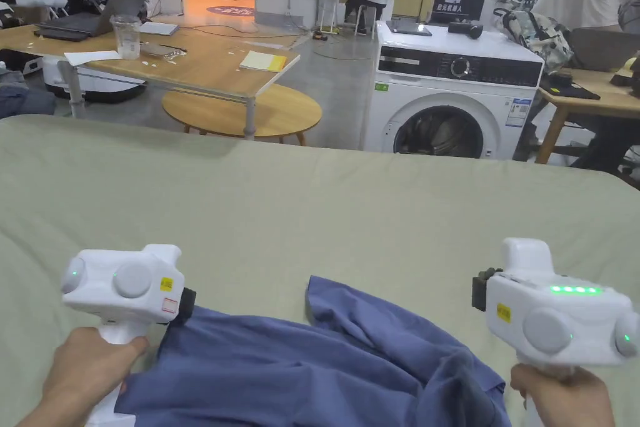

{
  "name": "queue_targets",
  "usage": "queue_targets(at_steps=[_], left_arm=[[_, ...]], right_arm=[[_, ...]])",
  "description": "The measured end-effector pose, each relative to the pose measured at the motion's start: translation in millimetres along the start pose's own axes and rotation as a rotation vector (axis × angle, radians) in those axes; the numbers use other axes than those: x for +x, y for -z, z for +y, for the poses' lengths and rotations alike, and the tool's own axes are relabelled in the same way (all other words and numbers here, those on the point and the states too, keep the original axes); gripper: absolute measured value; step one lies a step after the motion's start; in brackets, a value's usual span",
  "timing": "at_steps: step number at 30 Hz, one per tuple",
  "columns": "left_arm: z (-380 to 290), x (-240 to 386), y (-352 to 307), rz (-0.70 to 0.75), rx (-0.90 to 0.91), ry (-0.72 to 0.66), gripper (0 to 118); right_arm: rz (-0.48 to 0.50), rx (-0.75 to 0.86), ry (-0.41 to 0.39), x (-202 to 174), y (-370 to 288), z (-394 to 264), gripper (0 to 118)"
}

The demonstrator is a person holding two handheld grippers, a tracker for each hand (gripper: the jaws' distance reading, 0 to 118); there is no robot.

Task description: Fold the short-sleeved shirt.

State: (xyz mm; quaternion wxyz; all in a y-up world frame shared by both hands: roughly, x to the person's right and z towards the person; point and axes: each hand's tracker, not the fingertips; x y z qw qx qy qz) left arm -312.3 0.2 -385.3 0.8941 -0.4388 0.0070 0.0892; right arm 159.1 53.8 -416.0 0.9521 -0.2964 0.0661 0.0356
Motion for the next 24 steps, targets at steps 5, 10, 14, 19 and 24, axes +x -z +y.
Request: queue_targets(at_steps=[5, 10, 14, 19, 24], left_arm=[[-14.8, 5.0, -34.5, -0.021, 0.044, -0.019, 0], [-26.6, 0.2, -34.7, -0.024, 0.053, -0.045, 0], [-34.0, 2.9, -35.4, -0.026, 0.042, -0.05, 0], [-31.0, -0.9, -28.4, -0.022, 0.037, -0.05, 0], [-26.9, -3.8, -35.7, -0.028, 0.068, -0.053, 0]], right_arm=[[0.034, -0.202, -0.043, 7.0, 60.3, -3.6, 60], [0.084, -0.393, -0.041, 2.9, 107.8, -24.4, 62], [0.075, -0.429, -0.101, -5.0, 123.1, -41.9, 58], [0.042, -0.357, -0.07, -0.1, 115.1, -37.5, 0], [0.036, -0.257, -0.06, 8.8, 90.8, -31.8, 0]])
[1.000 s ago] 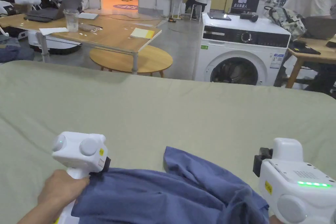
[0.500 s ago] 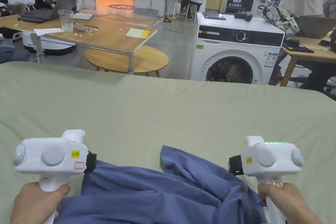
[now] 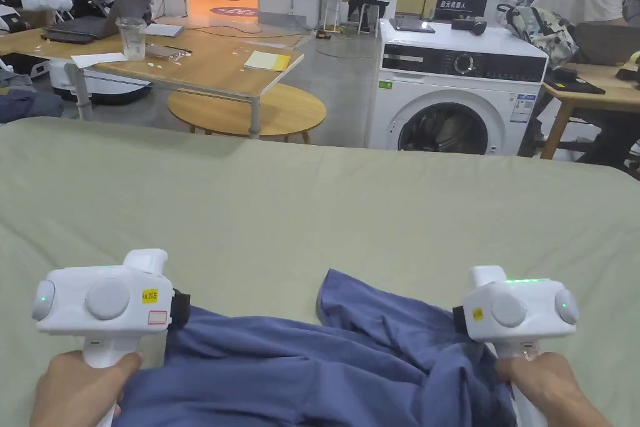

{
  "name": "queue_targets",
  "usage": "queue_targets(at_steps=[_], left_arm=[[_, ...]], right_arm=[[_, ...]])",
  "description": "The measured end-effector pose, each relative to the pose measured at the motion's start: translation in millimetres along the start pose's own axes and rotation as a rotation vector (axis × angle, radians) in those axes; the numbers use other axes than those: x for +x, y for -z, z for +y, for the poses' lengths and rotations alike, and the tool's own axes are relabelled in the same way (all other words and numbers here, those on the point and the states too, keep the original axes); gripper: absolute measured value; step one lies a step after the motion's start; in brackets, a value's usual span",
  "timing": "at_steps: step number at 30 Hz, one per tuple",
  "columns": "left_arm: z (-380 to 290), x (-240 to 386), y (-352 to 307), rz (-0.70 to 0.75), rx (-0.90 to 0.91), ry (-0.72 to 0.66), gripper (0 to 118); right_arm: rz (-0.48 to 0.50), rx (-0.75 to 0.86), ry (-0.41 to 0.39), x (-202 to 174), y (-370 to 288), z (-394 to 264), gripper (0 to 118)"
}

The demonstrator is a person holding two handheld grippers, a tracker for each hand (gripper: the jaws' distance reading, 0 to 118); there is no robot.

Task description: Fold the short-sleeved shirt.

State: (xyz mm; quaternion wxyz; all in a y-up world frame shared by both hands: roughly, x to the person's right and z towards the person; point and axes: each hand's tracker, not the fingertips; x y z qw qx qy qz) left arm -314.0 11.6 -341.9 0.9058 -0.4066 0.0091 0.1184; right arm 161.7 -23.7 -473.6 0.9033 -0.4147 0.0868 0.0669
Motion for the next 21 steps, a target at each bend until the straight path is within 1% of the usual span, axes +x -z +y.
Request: queue_targets(at_steps=[1, 5, 10, 12, 14, 16, 19, 21], left_arm=[[2.9, -1.4, -2.9, -0.001, 0.007, -0.003, 0], [20.5, -7.8, -26.1, -0.016, 0.07, -0.031, 0], [56.1, -15.1, -68.5, -0.004, 0.175, -0.035, 0], [74.6, -18.6, -89.8, -0.015, 0.22, -0.046, 0], [91.5, -21.7, -106.8, 0.015, 0.256, -0.041, 0], [107.6, -23.2, -122.4, 0.032, 0.287, -0.029, 0], [136.7, -24.1, -148.6, 0.05, 0.313, -0.024, 0], [152.4, -20.2, -161.5, 0.061, 0.324, -0.006, 0]], right_arm=[[-0.014, 0.032, 0.01, 2.7, -8.6, 3.1, 0], [0.0, 0.135, 0.07, 19.6, -52.5, 22.6, 0], [-0.064, 0.286, 0.077, 38.3, -110.5, 54.1, 0], [-0.085, 0.318, 0.084, 45.7, -131.3, 66.0, 0], [-0.106, 0.363, 0.076, 48.2, -151.6, 74.8, 0], [-0.132, 0.372, 0.068, 51.4, -165.6, 84.8, 0], [-0.152, 0.413, 0.093, 55.2, -185.3, 98.7, 0], [-0.146, 0.441, 0.118, 57.0, -197.5, 108.7, 0]])
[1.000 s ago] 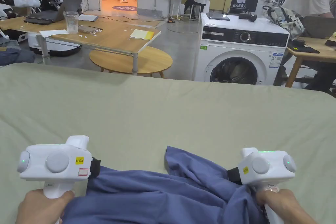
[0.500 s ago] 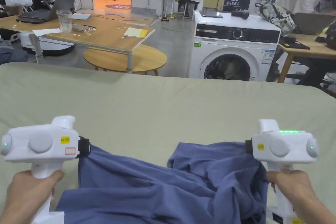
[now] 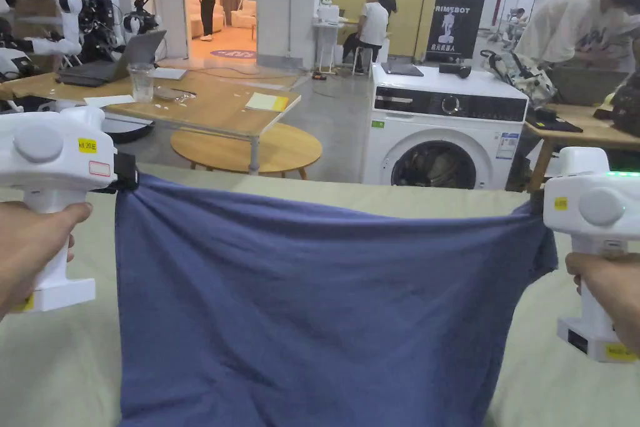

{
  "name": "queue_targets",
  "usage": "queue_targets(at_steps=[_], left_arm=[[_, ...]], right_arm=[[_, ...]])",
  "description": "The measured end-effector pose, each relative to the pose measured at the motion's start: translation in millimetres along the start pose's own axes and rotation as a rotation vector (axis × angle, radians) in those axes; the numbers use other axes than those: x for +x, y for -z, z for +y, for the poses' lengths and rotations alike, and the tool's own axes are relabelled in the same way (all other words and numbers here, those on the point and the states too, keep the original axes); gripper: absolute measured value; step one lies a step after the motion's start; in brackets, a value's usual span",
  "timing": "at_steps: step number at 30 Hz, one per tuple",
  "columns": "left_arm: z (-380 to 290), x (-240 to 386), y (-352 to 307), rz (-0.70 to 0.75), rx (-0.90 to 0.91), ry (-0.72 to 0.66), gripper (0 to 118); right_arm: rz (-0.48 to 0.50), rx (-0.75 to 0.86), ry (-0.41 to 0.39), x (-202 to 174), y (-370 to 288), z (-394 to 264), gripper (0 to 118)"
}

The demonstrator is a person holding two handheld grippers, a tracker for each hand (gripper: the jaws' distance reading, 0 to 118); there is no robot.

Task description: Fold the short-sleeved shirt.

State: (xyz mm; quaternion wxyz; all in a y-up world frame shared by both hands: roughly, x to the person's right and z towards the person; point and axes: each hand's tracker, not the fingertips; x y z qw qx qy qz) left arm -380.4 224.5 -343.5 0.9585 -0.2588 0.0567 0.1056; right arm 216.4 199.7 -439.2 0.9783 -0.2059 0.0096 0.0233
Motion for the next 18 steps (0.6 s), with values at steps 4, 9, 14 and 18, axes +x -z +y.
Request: queue_targets(at_steps=[4, 9, 14, 18], left_arm=[[32.5, 7.5, -9.8, 0.014, 0.039, 0.037, 0], [76.7, 16.7, -20.6, 0.03, 0.083, 0.058, 0], [122.1, 17.4, -29.4, 0.048, 0.137, 0.078, 0], [158.3, 16.0, -38.3, 0.057, 0.189, 0.069, 0]], right_arm=[[0.012, 0.053, -0.001, -6.9, -11.5, 28.5, 0], [-0.014, 0.128, -0.041, -15.7, -18.9, 72.3, 0], [-0.031, 0.186, -0.024, -16.5, -25.0, 123.1, 0], [-0.037, 0.237, -0.012, -17.8, -31.4, 167.2, 0]])
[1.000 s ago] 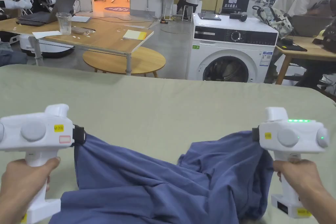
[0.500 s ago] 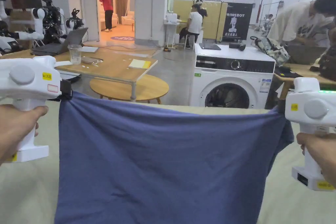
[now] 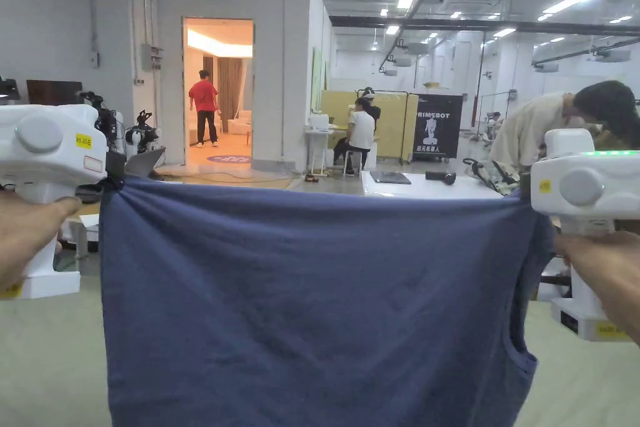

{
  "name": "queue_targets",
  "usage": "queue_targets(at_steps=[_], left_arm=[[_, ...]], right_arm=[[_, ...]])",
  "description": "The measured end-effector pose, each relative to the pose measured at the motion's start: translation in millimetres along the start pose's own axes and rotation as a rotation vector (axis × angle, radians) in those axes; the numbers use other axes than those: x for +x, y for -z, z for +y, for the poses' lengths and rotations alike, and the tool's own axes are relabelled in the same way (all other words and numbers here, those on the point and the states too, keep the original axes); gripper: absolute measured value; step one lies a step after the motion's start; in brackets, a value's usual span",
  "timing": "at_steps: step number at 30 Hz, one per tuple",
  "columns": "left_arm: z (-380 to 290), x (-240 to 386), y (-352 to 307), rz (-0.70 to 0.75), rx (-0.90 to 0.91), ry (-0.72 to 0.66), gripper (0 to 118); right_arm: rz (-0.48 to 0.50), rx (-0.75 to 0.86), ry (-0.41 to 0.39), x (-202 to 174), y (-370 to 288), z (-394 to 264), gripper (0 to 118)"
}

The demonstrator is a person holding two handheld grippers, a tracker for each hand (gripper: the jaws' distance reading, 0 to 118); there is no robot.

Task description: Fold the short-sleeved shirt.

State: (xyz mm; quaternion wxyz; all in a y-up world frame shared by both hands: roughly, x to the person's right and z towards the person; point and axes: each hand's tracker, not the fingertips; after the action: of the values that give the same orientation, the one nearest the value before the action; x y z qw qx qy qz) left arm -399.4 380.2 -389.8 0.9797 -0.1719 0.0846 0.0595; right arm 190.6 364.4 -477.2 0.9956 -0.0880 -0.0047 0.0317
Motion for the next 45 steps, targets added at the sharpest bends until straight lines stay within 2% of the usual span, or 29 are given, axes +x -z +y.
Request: queue_targets(at_steps=[9, 12, 15, 21, 24, 26, 36, 41, 43, 44, 45], left_arm=[[72.6, 0.3, -9.8, 0.027, 0.091, 0.023, 0], [78.1, -0.4, -9.3, 0.032, 0.1, 0.026, 0], [66.3, -1.5, -5.2, 0.048, 0.096, 0.049, 0], [-1.2, -12.1, 13.6, 0.035, 0.019, 0.029, 0], [-46.4, -16.5, 18.8, 0.016, -0.036, 0.02, 0], [-73.4, -20.0, 16.9, 0.003, -0.058, 0.008, 0], [-182.2, -22.0, -69.8, -0.053, -0.07, -0.038, 0], [-235.3, -22.5, -107.1, -0.066, -0.124, -0.025, 0], [-259.4, -23.6, -118.1, -0.067, -0.159, -0.017, 0], [-271.5, -27.3, -120.0, -0.067, -0.172, -0.028, 0], [-283.2, -28.8, -123.2, -0.074, -0.19, -0.027, 0]], right_arm=[[-0.025, 0.112, -0.01, -6.0, 3.8, 77.4, 0], [-0.029, 0.131, 0.007, -7.4, 4.8, 81.6, 0], [-0.033, 0.129, -0.017, -11.8, 7.1, 67.6, 0], [-0.026, 0.056, -0.035, -16.9, 12.8, -4.1, 0], [-0.027, 0.003, -0.084, -20.4, 6.5, -47.7, 0], [-0.025, -0.02, -0.084, -19.9, -2.5, -72.0, 0], [-0.023, -0.085, -0.074, 4.7, -84.9, -157.9, 0], [-0.002, -0.153, -0.069, 11.9, -130.1, -205.4, 0], [-0.012, -0.186, -0.077, 10.9, -148.6, -229.4, 0], [-0.048, -0.233, -0.087, 10.7, -155.9, -242.0, 0], [-0.035, -0.23, -0.073, 12.1, -162.9, -254.0, 0]])
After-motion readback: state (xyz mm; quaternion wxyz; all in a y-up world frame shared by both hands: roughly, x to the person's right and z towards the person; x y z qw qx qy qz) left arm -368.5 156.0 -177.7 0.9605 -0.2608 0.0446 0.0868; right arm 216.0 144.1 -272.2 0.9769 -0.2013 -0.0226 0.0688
